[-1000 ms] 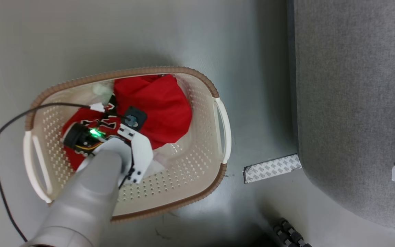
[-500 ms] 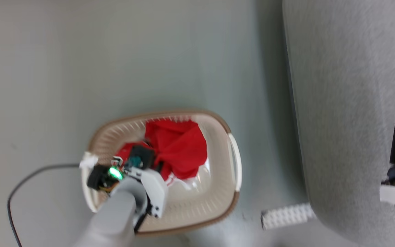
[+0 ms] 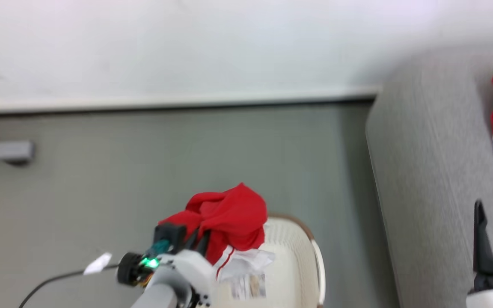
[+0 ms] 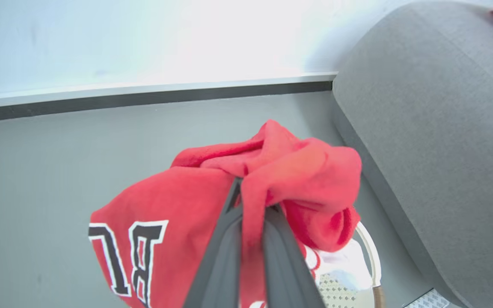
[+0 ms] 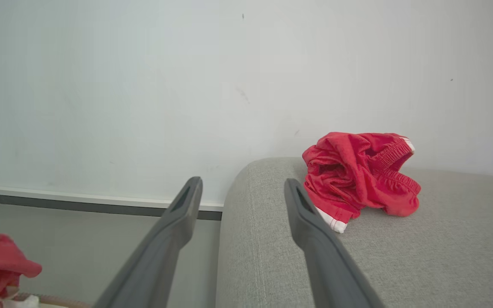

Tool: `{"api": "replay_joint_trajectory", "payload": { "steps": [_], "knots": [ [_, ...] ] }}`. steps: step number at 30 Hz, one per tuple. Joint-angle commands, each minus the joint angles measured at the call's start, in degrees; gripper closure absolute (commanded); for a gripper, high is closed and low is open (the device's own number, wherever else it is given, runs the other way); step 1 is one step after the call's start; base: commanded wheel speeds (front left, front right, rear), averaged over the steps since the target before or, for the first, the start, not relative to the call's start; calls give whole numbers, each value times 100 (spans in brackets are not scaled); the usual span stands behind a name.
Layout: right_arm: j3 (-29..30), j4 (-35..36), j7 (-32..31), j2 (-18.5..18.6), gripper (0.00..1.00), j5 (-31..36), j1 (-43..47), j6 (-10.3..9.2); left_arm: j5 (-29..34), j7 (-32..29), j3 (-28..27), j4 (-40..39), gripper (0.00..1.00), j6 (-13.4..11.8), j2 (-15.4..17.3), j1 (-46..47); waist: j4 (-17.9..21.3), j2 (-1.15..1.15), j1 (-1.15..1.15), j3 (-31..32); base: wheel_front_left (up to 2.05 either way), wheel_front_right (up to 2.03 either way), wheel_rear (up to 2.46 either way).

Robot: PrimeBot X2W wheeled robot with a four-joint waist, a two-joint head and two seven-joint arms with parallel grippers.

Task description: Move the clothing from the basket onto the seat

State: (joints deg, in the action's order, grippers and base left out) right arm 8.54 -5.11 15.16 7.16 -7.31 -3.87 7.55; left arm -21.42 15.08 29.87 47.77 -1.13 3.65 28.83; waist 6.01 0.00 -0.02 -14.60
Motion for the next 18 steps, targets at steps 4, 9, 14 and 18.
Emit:
{"api": "replay_joint_trajectory", "payload": {
  "steps": [4,9,14,18],
  "knots": [
    [-23,-128,-2,-9,0,61,333,-13,-19,8,-201,-605,100,-170,233,-592,-368,0,2,932,0,0,0],
    [-200,-354,-2,0,0,33,626,-14,28,6,-457,-1346,100,-374,511,-1220,-430,0,2,1405,0,0,0],
    [-438,-482,-2,52,0,-28,823,-13,96,8,-669,-1986,100,-495,764,-1661,-507,0,2,1685,0,0,0],
    [-607,-553,-2,46,0,-61,947,-13,111,8,-820,-2327,100,-536,942,-1900,-553,0,2,1894,0,0,0]
  ]
}}
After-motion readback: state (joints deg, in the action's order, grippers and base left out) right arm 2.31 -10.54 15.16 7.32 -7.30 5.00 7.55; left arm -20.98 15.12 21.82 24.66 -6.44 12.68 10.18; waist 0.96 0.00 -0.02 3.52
